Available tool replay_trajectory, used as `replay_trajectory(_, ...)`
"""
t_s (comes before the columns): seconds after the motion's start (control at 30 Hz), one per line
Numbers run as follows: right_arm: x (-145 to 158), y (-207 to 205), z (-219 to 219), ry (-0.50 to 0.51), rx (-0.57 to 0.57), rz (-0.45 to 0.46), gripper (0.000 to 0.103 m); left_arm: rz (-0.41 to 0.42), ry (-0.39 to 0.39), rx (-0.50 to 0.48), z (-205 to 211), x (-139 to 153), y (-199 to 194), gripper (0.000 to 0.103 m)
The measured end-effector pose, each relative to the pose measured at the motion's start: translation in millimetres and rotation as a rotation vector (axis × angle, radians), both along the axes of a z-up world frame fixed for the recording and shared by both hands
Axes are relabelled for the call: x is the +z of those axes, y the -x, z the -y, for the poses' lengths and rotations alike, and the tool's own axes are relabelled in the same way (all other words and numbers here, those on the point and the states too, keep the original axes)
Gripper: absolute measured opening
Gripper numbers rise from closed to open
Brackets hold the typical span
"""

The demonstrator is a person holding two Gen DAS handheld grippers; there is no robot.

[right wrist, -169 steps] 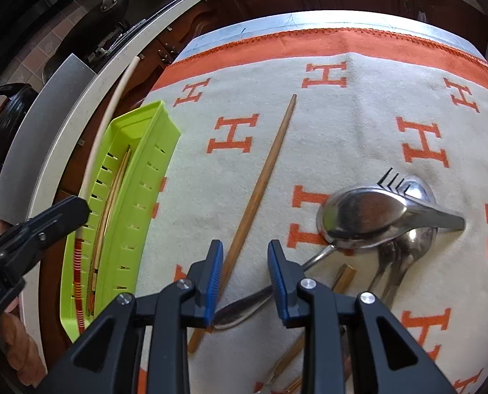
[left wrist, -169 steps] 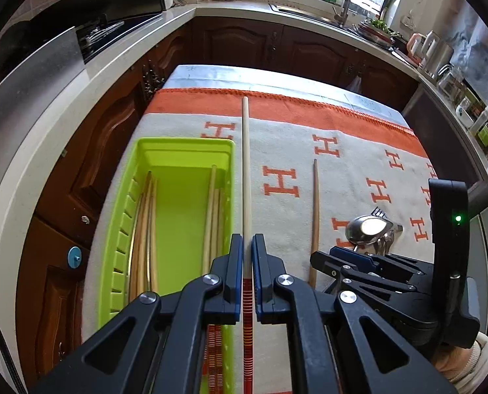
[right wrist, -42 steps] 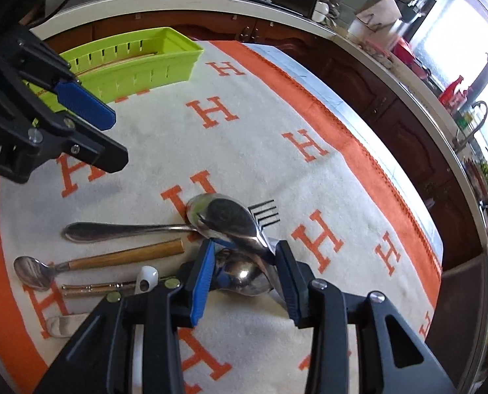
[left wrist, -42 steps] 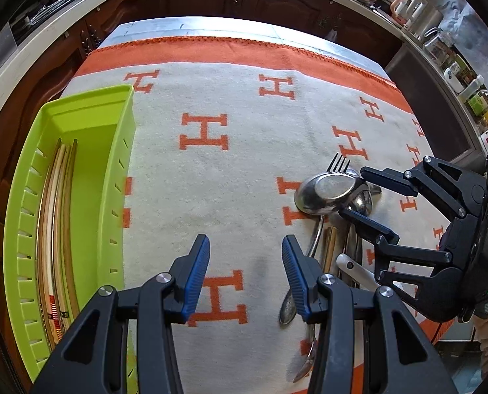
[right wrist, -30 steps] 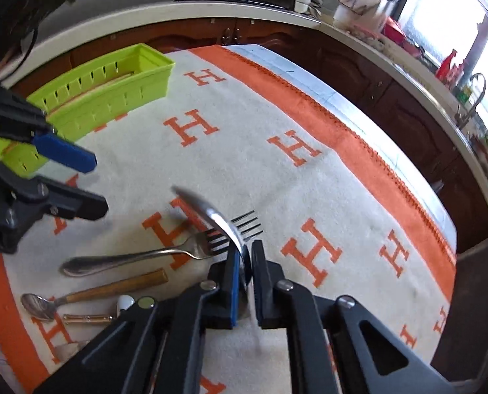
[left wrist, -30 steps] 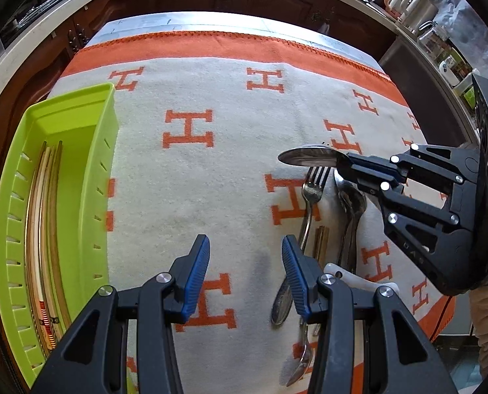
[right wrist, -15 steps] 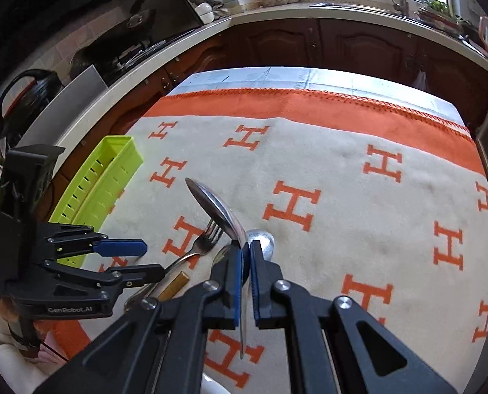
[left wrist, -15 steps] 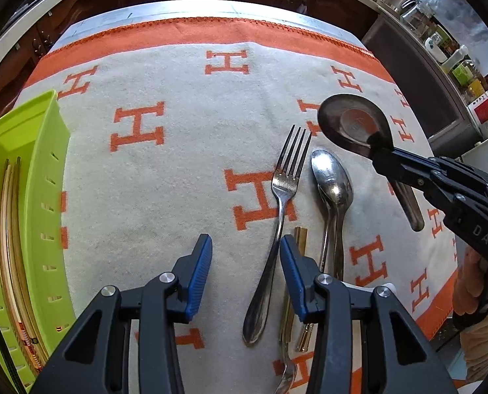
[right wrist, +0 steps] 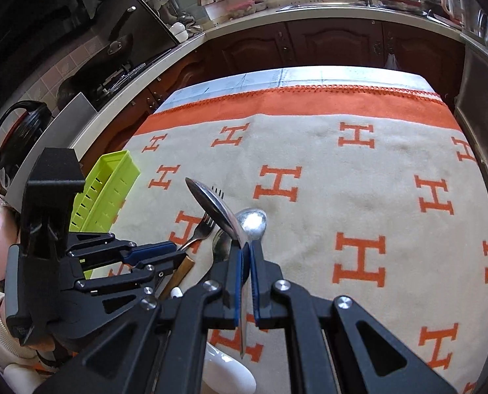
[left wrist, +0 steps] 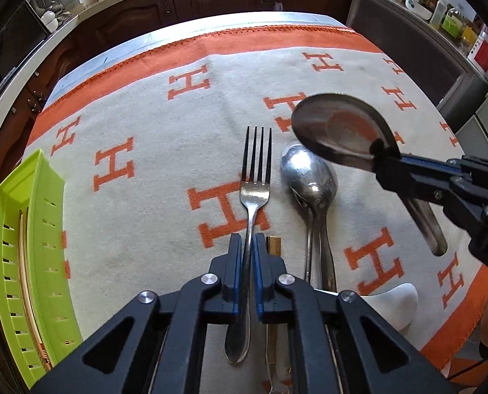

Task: Organize utensils
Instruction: 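Grasp a metal fork with the left tool while the right tool grasps a metal spoon, then carry the fork and spoon into the green tray and lower them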

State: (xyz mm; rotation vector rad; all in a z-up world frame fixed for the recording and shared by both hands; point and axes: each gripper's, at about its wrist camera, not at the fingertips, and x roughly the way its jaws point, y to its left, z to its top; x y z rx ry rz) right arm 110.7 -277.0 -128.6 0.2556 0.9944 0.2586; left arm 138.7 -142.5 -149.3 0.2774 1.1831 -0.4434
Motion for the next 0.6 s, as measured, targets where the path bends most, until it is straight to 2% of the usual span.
replay_trajectory(0.13, -7.8, 5.4, 1.5, -0.045, -0.017, -0.036, 0.005, -0.062, 0.082, 0.054, -21.4, 4.0, -4.0, 0.002)
replay_trajectory(0.27, -9.3, 11.7, 5.8, -0.101, -0.044, -0.058, 0.005, -0.069, 0.128, 0.097, -42.8, 13.5, -1.9, 0.002)
replay_trajectory(0.6, 5.7, 19.8, -3.9, -0.160, -0.066, -0.074, 0.005, 0.036, 0.153, 0.174, -93.0, 69.9, 18.1, 0.002)
